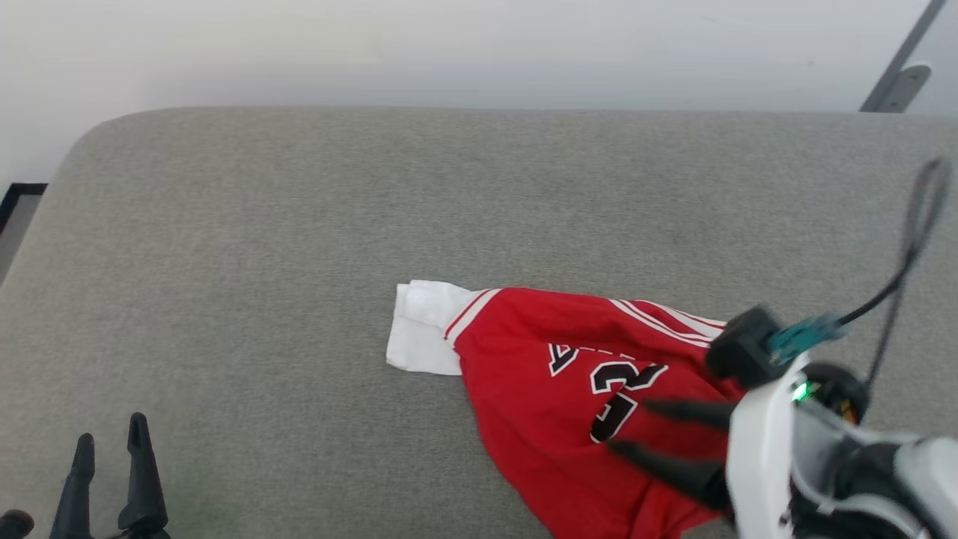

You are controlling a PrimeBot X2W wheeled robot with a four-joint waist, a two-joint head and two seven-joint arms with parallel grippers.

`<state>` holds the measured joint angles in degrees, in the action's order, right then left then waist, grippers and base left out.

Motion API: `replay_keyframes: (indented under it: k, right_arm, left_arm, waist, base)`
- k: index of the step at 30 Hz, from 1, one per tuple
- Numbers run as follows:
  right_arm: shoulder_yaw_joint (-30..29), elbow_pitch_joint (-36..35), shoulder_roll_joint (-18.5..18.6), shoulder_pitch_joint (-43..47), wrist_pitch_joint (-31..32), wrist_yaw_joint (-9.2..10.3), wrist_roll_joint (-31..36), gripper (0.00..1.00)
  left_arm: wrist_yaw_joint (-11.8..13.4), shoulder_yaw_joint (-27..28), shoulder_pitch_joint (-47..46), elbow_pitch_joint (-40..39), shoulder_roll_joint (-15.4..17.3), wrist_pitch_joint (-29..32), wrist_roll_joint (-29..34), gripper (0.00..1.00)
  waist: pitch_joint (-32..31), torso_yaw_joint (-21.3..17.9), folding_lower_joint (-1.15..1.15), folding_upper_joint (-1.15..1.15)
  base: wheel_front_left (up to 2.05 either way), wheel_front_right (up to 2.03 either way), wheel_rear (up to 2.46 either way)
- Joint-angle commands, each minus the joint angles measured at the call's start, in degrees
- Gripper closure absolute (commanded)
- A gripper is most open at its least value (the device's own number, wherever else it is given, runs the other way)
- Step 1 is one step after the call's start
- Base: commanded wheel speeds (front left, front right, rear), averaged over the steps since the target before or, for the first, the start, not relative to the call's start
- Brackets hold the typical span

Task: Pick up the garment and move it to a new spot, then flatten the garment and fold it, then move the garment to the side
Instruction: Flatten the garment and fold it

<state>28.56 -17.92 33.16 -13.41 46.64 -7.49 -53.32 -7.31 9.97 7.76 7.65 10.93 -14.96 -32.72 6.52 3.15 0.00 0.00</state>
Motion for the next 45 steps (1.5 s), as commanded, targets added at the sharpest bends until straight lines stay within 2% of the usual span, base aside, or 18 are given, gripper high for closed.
replay_keyframes:
  k: [1,8,17,23,28,38,42,45]
  right_arm:
    - [-0.97,0.16,-0.12,-0.48,-0.66,0.00,0.98,0.00]
    - [-8.88,4.89,-1.05,-1.89,-4.90,0.00,6.14,0.00]
    - [-13.00,16.36,-0.57,-3.98,-11.63,0.00,9.72,0.00]
    - [-12.28,23.33,-0.56,-4.44,-14.10,0.00,9.51,0.00]
    - [-10.74,26.51,-0.57,-4.67,-14.74,0.00,8.59,0.00]
    - [-7.11,36.59,-1.73,-8.15,-17.11,0.00,6.88,0.00]
    - [-5.73,41.77,-1.89,-10.26,-16.39,0.01,7.44,0.00]
    - [-4.17,47.46,-2.42,-11.62,-12.81,0.15,7.05,0.00]
  left_arm:
    - [-0.15,0.22,0.56,-0.20,0.25,-0.32,-0.14,0.00]
    - [-0.15,0.19,0.04,-1.10,0.61,-0.31,0.15,0.00]
    - [-0.15,-0.94,-2.46,-2.07,1.48,-0.31,1.64,0.00]
    - [-0.15,-2.25,-4.05,-2.40,2.44,-0.31,2.70,0.00]
    - [-0.15,-3.37,-4.82,-2.70,3.13,-0.32,3.56,0.00]
    - [-0.15,-5.98,-6.96,-2.88,4.08,-0.31,3.60,0.00]
    - [-0.16,-6.49,-7.59,-2.74,4.35,-0.31,3.49,0.00]
    - [-0.16,-6.63,-7.65,-2.52,4.36,-0.32,3.21,0.00]
  waist:
    - [0.18,-0.72,0.00,0.00]
    - [1.28,-3.32,0.00,0.00]
    - [4.59,-5.96,0.00,0.00]
    - [5.68,-6.57,0.00,0.00]
    - [5.96,-6.48,0.00,0.00]
    - [7.21,-4.71,0.00,0.00]
    - [7.58,-3.71,0.00,0.00]
    - [7.71,-3.03,0.00,0.00]
  base:
    - [0.00,0.00,0.00]
    - [0.00,0.00,0.00]
    - [0.00,0.00,0.00]
    - [0.00,0.00,0.00]
    - [0.00,0.00,0.00]
    - [0.00,0.00,0.00]
    - [0.00,0.00,0.00]
    - [0.00,0.00,0.00]
